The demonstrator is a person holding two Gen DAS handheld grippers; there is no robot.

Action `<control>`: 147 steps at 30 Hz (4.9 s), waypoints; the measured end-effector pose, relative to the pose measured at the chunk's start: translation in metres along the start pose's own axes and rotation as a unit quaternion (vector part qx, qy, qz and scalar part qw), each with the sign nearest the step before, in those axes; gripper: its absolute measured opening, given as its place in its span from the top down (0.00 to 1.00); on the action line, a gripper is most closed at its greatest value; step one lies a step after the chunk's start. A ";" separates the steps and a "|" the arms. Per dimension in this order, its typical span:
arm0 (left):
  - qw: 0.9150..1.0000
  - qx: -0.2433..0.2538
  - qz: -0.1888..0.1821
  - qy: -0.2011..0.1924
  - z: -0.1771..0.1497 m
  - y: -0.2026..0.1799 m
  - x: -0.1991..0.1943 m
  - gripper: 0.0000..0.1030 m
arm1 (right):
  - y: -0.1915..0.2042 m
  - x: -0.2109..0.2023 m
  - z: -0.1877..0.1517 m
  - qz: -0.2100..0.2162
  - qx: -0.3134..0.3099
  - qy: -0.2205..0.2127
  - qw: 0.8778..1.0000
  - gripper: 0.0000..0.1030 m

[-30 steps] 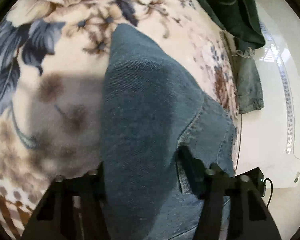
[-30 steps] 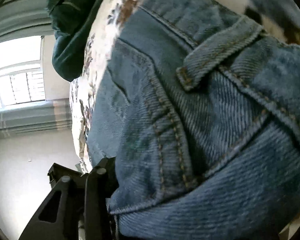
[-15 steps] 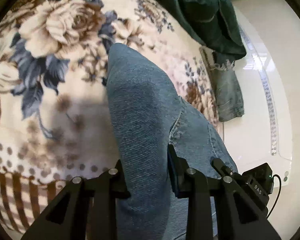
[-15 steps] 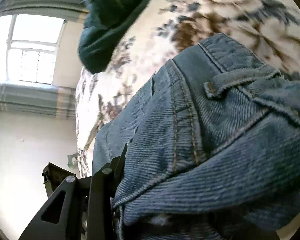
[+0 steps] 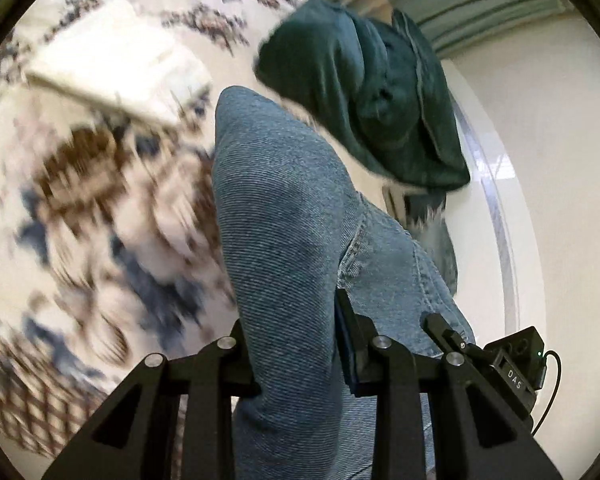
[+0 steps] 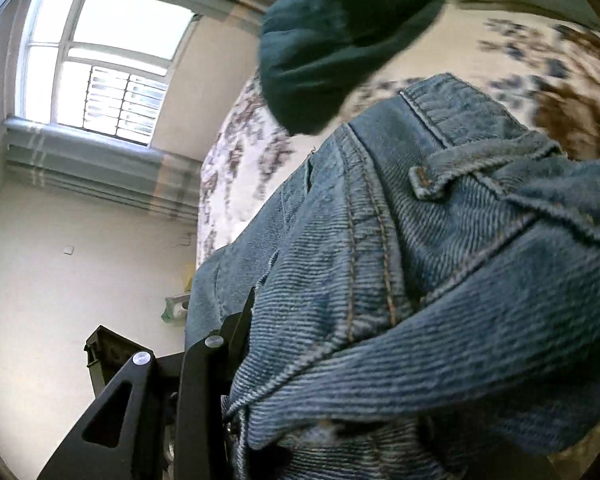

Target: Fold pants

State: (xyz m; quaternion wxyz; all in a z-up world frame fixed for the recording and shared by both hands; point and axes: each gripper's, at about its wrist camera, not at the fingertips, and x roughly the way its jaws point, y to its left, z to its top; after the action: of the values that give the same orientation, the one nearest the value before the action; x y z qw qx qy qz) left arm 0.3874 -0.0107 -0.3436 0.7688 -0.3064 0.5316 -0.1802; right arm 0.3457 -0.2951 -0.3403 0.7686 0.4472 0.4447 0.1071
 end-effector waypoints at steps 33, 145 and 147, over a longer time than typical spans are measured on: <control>0.995 0.078 0.066 0.013 0.348 0.313 0.040 0.69 | 0.084 0.456 0.006 -0.028 0.026 0.053 0.998 0.48; 0.903 0.204 0.281 -0.252 -0.033 -0.072 -0.418 0.00 | 0.482 -0.228 -0.248 -0.253 -0.396 -0.159 0.868 0.00; 0.903 0.204 0.279 -0.254 -0.033 -0.074 -0.418 0.00 | 0.483 -0.230 -0.245 -0.250 -0.397 -0.159 0.869 0.00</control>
State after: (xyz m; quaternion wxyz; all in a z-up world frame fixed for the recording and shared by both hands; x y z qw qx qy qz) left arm 0.2058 0.1769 -0.0077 0.9421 -0.0173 0.3341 0.0215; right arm 0.1340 -0.0002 0.1230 0.9425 -0.0107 0.3338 0.0062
